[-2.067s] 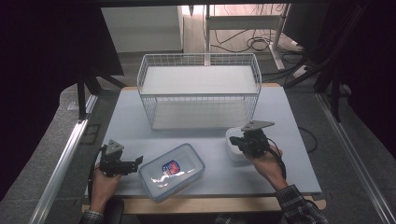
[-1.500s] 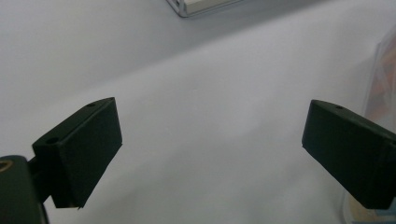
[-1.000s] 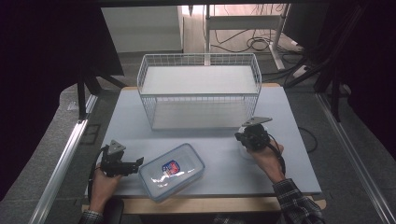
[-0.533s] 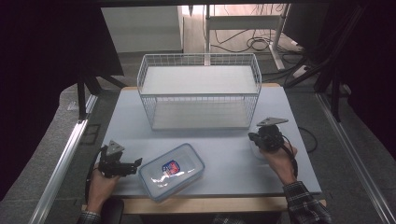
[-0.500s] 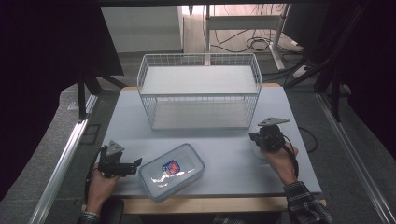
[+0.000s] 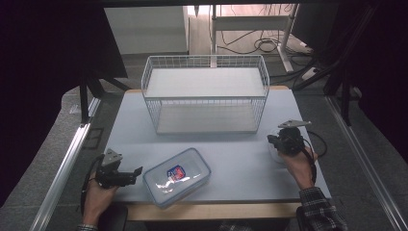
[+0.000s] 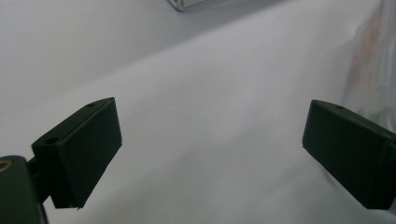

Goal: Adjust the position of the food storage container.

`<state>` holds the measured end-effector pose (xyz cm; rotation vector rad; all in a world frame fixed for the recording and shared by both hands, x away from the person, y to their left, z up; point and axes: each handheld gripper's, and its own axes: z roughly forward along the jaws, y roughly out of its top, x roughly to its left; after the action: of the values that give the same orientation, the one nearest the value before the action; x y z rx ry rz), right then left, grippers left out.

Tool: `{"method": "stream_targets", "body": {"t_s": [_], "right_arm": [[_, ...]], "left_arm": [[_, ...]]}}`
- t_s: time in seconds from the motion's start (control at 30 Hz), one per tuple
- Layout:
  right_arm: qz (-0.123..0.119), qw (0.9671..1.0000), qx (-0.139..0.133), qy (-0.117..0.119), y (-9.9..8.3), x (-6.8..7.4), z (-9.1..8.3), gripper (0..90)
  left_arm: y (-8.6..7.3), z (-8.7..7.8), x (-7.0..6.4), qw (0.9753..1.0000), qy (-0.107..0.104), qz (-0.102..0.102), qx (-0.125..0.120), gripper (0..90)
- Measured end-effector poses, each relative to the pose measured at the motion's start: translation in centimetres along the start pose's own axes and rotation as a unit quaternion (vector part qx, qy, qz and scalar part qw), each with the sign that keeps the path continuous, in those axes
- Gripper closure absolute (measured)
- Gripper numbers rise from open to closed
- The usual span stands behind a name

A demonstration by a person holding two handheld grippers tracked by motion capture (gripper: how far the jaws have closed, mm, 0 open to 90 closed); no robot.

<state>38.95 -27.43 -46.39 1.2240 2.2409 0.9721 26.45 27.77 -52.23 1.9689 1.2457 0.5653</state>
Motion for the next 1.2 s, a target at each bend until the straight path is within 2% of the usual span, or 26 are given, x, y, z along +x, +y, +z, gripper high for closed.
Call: {"method": "stream_targets", "body": {"t_s": [0.1, 0.17, 0.2, 0.3, 0.37, 0.43, 0.47, 0.5, 0.53, 0.57, 0.67, 0.73, 0.77, 0.83, 0.87, 0.93, 1.03, 1.2], "right_arm": [[0.002, 0.9999, -0.003, 0.011, 0.0, 0.1, -0.1, 89.6], [0.003, 0.9998, -0.008, 0.019, 0.0, 0.2, -0.3, 89.6], [0.001, 0.9997, -0.01, 0.021, 0.1, 0.4, -0.4, 89.6], [-0.009, 0.9995, -0.013, 0.029, 0.1, 1.2, -0.5, 89.5], [-0.014, 0.9991, -0.013, 0.037, 0.1, 1.7, -0.5, 89.4], [-0.024, 0.9988, -0.012, 0.042, 0.1, 2.3, -0.5, 89.3], [-0.028, 0.9986, -0.011, 0.044, 0.1, 2.6, -0.5, 89.3], [-0.028, 0.9986, -0.011, 0.044, 0.1, 2.6, -0.5, 89.3], [-0.035, 0.998, -0.011, 0.051, 0.0, 3.3, -0.5, 89.2], [-0.038, 0.9977, -0.012, 0.055, -0.1, 3.6, -0.5, 89.2], [-0.049, 0.9964, -0.011, 0.068, -0.1, 4.6, -0.4, 89.1], [-0.056, 0.9953, -0.01, 0.078, -0.2, 5.4, -0.3, 89.1], [-0.06, 0.9947, -0.008, 0.083, -0.2, 5.8, -0.3, 89.1], [-0.068, 0.9936, -0.003, 0.09, -0.3, 6.6, -0.2, 89.1], [-0.073, 0.9929, -0.001, 0.094, -0.4, 7.0, -0.1, 89.0], [-0.077, 0.9915, 0.002, 0.105, -0.5, 7.7, 0.0, 89.0], [-0.085, 0.989, 0.008, 0.121, -0.8, 8.7, 0.1, 88.7], [-0.098, 0.9855, 0.016, 0.138, -1.0, 9.9, 0.6, 88.5]], "left_arm": [[-0.2, -0.6, -0.3, 0.9997, -0.021, -0.005, -0.008, 2.0], [-0.3, -1.1, -0.5, 0.9991, -0.041, -0.005, -0.011, 4.1], [-0.4, -1.5, -0.9, 0.9992, -0.038, -0.003, -0.01, 5.2], [-0.7, -2.5, -1.8, 0.9991, -0.041, 0.008, -0.011, 16.0], [-1.1, -3.1, -2.3, 0.998, -0.061, 0.014, -0.011, 29.5], [-1.4, -3.5, -2.8, 0.9968, -0.079, 0.013, -0.007, 38.6], [-1.5, -3.7, -3.0, 0.9959, -0.089, 0.018, -0.006, 47.3], [-1.5, -3.7, -3.0, 0.9959, -0.089, 0.018, -0.006, 52.2], [-1.7, -3.9, -3.3, 0.9938, -0.109, 0.019, 0.002, 58.3], [-1.8, -3.9, -3.3, 0.9929, -0.117, 0.019, 0.008, 63.0], [-2.1, -3.6, -3.6, 0.9906, -0.129, 0.02, 0.039, 75.3], [-2.2, -3.4, -3.8, 0.9882, -0.139, 0.024, 0.059, 80.9], [-2.2, -3.4, -4.0, 0.9876, -0.141, 0.028, 0.064, 82.4], [-2.0, -3.3, -4.2, 0.9844, -0.163, 0.027, 0.06, 84.5], [-1.9, -3.3, -4.3, 0.9841, -0.165, 0.026, 0.06, 85.2], [-1.7, -3.0, -4.7, 0.9852, -0.154, 0.029, 0.069, 86.5], [-1.6, -2.9, -4.6, 0.9854, -0.155, 0.02, 0.066, 86.5], [-0.9, -1.9, -5.1, 0.9876, -0.144, 0.01, 0.061, 86.3]]}}
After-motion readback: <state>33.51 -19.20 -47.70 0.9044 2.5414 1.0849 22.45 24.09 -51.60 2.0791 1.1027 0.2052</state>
